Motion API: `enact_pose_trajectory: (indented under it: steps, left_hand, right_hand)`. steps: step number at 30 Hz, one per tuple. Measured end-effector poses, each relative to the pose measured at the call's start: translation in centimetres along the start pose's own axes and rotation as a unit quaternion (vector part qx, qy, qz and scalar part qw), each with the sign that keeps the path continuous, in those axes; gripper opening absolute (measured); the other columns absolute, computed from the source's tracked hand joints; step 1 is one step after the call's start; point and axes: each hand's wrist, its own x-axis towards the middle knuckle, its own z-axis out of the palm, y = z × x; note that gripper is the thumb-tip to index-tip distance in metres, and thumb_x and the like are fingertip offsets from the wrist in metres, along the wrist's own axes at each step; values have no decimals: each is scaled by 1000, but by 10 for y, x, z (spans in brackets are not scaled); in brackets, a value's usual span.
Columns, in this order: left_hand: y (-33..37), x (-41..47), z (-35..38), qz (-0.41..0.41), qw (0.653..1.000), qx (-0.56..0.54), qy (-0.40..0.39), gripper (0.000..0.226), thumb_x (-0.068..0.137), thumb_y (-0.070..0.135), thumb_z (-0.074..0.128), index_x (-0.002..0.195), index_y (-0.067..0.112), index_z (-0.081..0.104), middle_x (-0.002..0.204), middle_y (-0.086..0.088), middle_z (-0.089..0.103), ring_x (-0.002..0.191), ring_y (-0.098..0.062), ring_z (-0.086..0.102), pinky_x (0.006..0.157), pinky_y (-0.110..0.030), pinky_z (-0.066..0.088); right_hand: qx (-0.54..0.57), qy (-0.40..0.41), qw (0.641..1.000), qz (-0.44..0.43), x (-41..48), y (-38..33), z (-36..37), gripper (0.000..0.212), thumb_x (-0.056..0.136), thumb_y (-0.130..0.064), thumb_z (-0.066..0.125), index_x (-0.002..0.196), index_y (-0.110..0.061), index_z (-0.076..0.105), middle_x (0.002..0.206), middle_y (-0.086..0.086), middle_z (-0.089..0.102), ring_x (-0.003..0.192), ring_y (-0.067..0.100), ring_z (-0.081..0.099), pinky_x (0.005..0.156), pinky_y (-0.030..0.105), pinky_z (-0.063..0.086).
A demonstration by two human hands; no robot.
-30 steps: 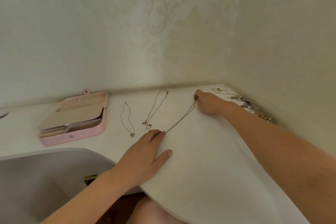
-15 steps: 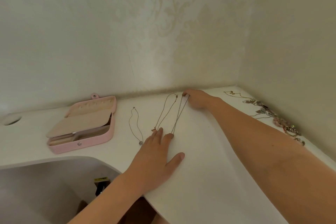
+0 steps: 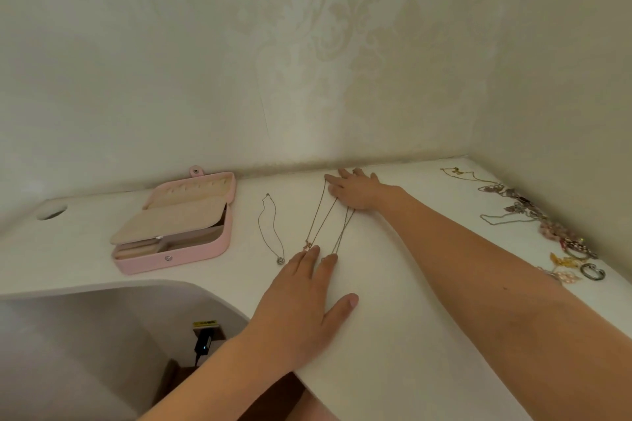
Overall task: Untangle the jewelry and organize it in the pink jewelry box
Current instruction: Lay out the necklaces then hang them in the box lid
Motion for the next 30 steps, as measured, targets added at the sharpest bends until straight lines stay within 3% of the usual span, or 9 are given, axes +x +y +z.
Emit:
enact_pose_trajectory:
  steps: [4,8,11,14,16,21,24,27,30]
  left_hand:
    - [-1,-8,-1,5,1000,-5,3,79,84,73,9,151,31,4,160,4,2,146,-12,-1,116,-25,2]
    - [-3,-12,0,6,1000,14,13,90,70,73,-8,150,35,4,159,5,5,144,-13,2,115,-26,4]
    - [-2,-12,-1,-6,1000,25,5,73,86,72,9,150,36,3,159,6,6,144,-15,4,116,-31,6]
    - [-1,-13,-2,-15,1000,27,5,74,83,72,6,149,39,-1,159,6,3,143,-17,3,115,-33,5]
    - [0,-14,-3,-14,999,34,18,84,72,76,-7,148,40,-7,159,5,-4,144,-19,-3,116,-34,0]
    - [12,-2,-1,40,999,7,22,86,75,74,-5,150,33,-6,159,3,-10,145,-15,-14,112,-29,-16]
    - [26,10,2,74,996,-36,14,73,91,65,16,152,27,2,160,2,-6,146,-12,-11,113,-23,-14]
    - [42,22,3,80,993,-89,3,64,98,52,28,152,26,6,160,5,-3,146,-9,-7,110,-20,-9]
    - [53,32,3,76,989,-125,-10,61,100,46,30,152,23,8,160,7,0,146,-8,-2,112,-21,0]
  right_hand:
    - [0,-5,1000,-25,2,-10,2,49,102,-40,10,150,-34,4,160,-1,-5,146,32,-6,115,53,-4]
    - [-4,-9,999,-46,8,-24,2,48,102,-41,10,150,-36,6,160,-3,-4,146,32,-4,115,54,-3]
    - [9,-11,998,-68,8,-27,2,48,102,-42,10,150,-35,12,160,-4,1,146,32,-2,114,55,-3]
    - [99,76,988,-94,-7,-27,-3,46,103,-36,22,141,-18,41,151,7,33,141,30,24,114,53,16]
    - [122,139,977,-104,-22,-19,-12,39,102,-27,34,128,-8,56,134,11,53,126,29,45,106,40,32]
    - [41,168,984,42,-76,20,-32,31,97,-15,39,120,-6,58,128,11,57,117,26,52,90,30,40]
    - [-55,120,978,162,-121,41,-27,24,93,-12,40,105,-5,60,113,11,61,103,27,57,76,27,40]
    - [-113,65,967,218,-157,60,-12,33,96,-23,36,114,-7,58,121,11,57,113,28,51,91,33,39]
    - [-137,38,963,230,-176,73,-1,54,101,-39,20,130,-3,48,134,18,47,126,32,40,110,45,21]
